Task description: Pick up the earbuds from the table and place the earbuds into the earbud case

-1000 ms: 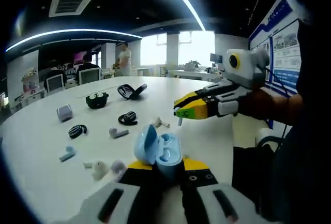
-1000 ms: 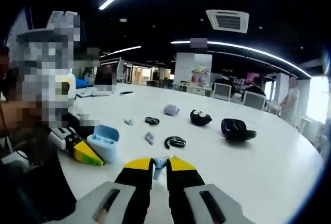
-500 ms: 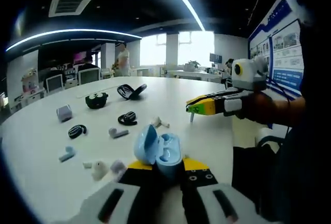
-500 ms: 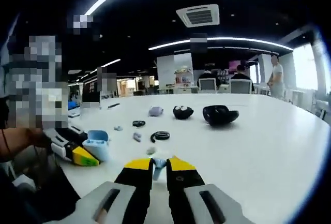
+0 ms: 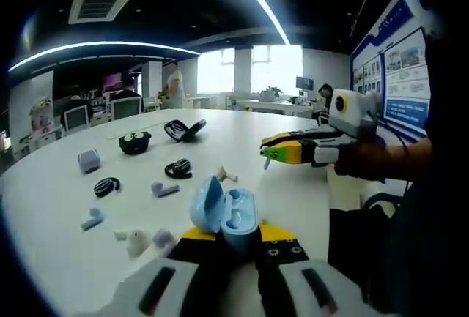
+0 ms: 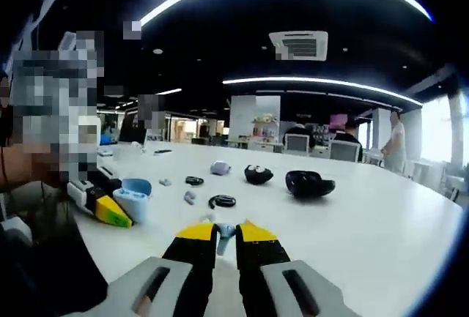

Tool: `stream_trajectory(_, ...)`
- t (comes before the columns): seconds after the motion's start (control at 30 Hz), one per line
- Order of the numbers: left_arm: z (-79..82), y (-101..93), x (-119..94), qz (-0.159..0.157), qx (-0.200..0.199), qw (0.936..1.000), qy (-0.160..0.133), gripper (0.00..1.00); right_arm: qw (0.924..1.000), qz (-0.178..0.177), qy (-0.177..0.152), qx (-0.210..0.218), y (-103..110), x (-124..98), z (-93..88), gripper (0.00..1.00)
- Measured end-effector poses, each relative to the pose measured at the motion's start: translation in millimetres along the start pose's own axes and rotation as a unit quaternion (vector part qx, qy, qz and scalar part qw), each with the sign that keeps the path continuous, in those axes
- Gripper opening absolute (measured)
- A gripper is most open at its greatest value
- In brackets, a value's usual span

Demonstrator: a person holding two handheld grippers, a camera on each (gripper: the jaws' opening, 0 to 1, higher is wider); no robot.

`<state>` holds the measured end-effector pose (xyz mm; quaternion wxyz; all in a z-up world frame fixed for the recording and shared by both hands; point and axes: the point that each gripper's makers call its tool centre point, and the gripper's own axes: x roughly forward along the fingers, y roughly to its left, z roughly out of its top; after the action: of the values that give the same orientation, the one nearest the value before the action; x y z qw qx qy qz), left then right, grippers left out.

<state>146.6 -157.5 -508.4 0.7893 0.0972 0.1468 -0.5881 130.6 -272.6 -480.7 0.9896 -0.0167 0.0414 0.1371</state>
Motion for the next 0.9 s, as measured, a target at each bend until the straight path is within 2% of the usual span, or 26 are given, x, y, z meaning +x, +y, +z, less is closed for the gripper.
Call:
stream_trajectory(0.2,0.5,-0.4,0.7,0.0,0.0,1.0,-0.001,0.19,0.9987,-0.003,-0.039,0.033,-10.1,-19.4,-0.3,0.1)
stream_trajectory(0.27,0.6,-0.6,0.7,0.0,-0.001,1.0,-0.002,0.19,0.9984,-0.006,-0.041,0.039,-13.2,-25.0,-4.8,0.1)
stream_trajectory(0.4,0.6,-0.8,0.8,0.0,-0.001,1.0,-0.002,0.19,0.9977,-0.004,-0.058,0.035,-13.3,-34.5,-1.6,0.1)
stream_trajectory(0.57,1.0,-1.5,1.9,-0.001,0.0,1.0,-0.002,0.19,0.999,0.003,-0.043,-0.012,-9.4,-40.2,-7.1,0.1)
stream_trajectory(0.9,0.8,-2.2,2.5,-0.002,0.001,1.0,-0.001,0.19,0.9988,-0.013,-0.03,-0.035,-15.5,-50.7,-11.4,0.1)
